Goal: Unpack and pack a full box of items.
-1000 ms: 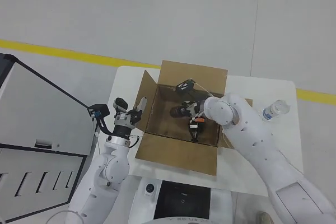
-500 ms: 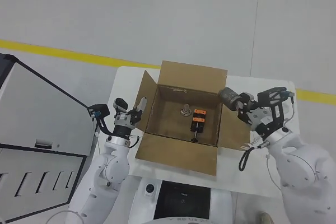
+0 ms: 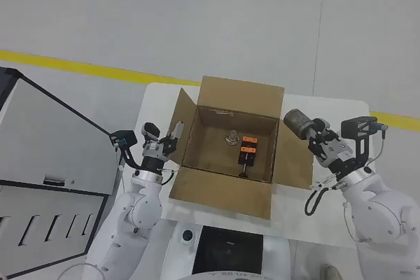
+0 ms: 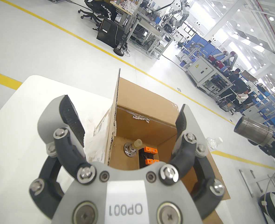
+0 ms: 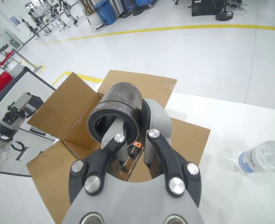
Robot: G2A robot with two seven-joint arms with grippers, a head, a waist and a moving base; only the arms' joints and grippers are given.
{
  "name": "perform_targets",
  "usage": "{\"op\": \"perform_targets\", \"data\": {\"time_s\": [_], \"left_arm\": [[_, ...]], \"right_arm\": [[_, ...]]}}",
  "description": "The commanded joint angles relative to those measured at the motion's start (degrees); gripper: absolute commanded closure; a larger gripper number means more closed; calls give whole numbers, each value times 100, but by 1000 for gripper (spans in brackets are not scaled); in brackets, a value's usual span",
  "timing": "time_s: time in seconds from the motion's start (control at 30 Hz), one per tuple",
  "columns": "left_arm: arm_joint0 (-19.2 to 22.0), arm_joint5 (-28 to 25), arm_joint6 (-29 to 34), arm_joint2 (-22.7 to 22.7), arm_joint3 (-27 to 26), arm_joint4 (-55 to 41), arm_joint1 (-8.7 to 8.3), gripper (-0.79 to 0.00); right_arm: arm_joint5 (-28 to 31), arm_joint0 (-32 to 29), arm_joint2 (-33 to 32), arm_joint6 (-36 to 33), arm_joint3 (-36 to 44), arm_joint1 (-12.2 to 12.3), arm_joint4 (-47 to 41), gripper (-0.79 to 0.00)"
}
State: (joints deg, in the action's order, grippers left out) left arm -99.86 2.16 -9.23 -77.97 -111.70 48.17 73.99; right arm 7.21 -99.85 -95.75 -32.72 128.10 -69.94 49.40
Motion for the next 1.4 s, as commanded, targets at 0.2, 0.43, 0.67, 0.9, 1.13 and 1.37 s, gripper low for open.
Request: {"op": "perform_targets", "data": {"time_s": [0.2,0.43,0.67,0.9,1.13,1.37], "left_arm": [[0,0,0,0,0,0,0,-785],[0,0,0,0,0,0,0,-785],[0,0,0,0,0,0,0,-785],[0,0,0,0,0,0,0,-785],[0,0,0,0,0,0,0,-785],[0,0,0,0,0,0,0,-785]], "right_arm": [[-667,-564,-1362,-1953,518,95,26,0],[-1256,-874,-2017,-2548,-255,102,-298,0],[-1332,-646,-1970,-2437,-966,106,-576,0],[-1505,-627,-1919,-2357,-999,110,-329,0],[-2393,419,-906,-3399,-1848,196,1407,0],[-2427,1436,-548,-3817,-2909,226,1607,0]]}}
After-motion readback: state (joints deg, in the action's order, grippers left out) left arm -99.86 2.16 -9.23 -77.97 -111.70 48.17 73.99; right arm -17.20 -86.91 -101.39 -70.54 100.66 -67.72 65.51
